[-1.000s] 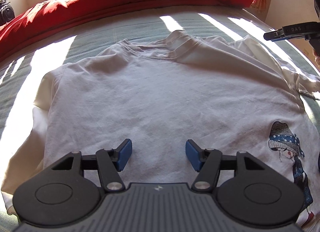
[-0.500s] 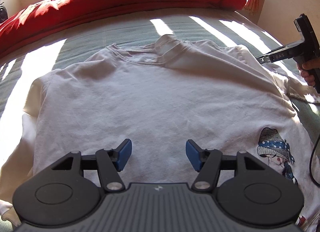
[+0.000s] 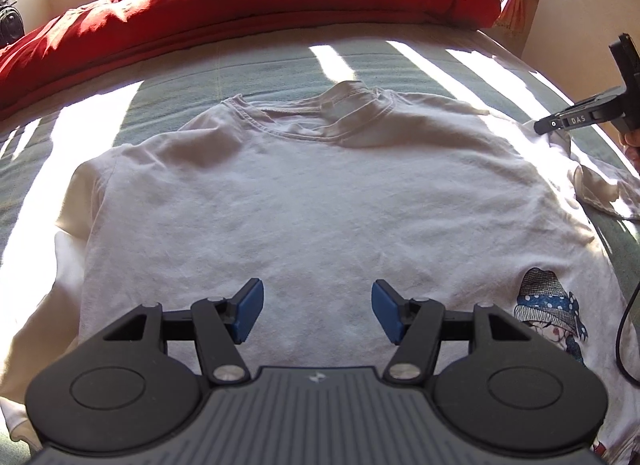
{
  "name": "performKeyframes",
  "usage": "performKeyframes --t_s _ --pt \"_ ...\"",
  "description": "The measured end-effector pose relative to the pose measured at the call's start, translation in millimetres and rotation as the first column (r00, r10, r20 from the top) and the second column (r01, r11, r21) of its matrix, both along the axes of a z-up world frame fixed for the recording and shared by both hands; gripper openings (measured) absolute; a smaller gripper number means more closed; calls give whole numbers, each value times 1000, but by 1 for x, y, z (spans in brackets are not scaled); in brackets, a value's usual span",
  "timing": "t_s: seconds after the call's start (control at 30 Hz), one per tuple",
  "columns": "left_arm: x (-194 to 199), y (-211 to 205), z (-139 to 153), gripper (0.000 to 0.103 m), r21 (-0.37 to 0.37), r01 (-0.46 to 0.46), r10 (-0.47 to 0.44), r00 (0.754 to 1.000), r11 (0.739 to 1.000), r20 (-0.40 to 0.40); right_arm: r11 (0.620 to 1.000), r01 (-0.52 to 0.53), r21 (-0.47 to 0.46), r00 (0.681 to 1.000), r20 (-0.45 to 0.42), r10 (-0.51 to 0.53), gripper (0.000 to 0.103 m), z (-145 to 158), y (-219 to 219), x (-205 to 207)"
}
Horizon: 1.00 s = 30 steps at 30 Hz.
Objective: Fold clothes
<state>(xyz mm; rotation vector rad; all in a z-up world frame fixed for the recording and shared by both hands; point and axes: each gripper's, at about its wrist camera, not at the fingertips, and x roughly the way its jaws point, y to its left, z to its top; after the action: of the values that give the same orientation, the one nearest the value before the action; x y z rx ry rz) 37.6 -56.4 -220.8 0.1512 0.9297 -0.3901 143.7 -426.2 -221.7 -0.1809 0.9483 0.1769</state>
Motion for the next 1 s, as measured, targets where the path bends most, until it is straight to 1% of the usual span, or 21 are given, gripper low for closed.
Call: performKeyframes --t_s 0.03,0.07,0.17,0.2,0.43,0.47,0.5,0.53,0.6,0.67,0.7,0.73,0.8,0.83,0.87,0.93,0.97,1.0 --pt "0 0 1 61 -1 -1 1 1000 1000 1 1000 -5 10 999 36 5 19 6 3 2" --pt "0 1 1 61 -3 -2 2 1000 1000 1 999 -29 42 998 58 27 32 12 8 5" --pt "0 2 3 61 -7 -6 6 1000 1000 3 986 -106 129 988 123 90 45 29 24 16" --pt "0 2 3 61 -8 -7 7 1000 1000 3 982 -130 138 986 123 113 47 29 31 21" --pt "0 3 1 62 -3 9 -9 1000 1000 -4 988 -126 95 989 88 117 48 5 56 41" --pt "0 3 1 62 0 12 -12 1000 1000 -3 988 -125 89 990 83 118 39 1 60 44" --pt "1 4 0 62 -2 13 -13 1000 1000 -3 989 -125 83 990 78 118 26 -2 64 47" --pt "2 5 0 62 -4 12 -12 1000 1000 -3 989 -124 76 990 73 119 4 -6 67 50" --pt "6 5 -2 62 -3 4 -4 1000 1000 -3 990 -124 64 991 63 120 3 -13 75 56" --pt "12 5 -2 62 -1 -4 4 1000 1000 -1 992 -116 55 992 54 113 6 -18 81 61" --pt "15 6 -1 62 0 -8 8 1000 1000 2 994 -79 69 996 54 75 6 -13 79 59" --pt "18 5 1 62 -5 -3 3 1000 1000 9 995 -48 87 998 55 43 14 -8 77 57" --pt "25 4 4 62 -19 9 -9 1000 1000 28 988 -49 149 997 72 38 23 7 80 45" --pt "29 3 6 63 -25 15 -15 999 1000 37 982 -49 183 997 74 36 33 14 82 40" --pt "33 2 8 63 -32 22 -20 999 999 46 974 -49 223 998 45 40 40 15 87 36" --pt "47 -3 6 63 -58 33 -30 999 998 43 960 -68 270 997 -23 77 41 8 104 27" --pt "54 -5 4 63 -72 38 -35 999 997 40 960 -70 270 996 -40 84 41 3 112 24" --pt "62 -8 1 63 -78 45 -42 998 996 41 966 -71 248 995 -45 85 41 -5 120 21"
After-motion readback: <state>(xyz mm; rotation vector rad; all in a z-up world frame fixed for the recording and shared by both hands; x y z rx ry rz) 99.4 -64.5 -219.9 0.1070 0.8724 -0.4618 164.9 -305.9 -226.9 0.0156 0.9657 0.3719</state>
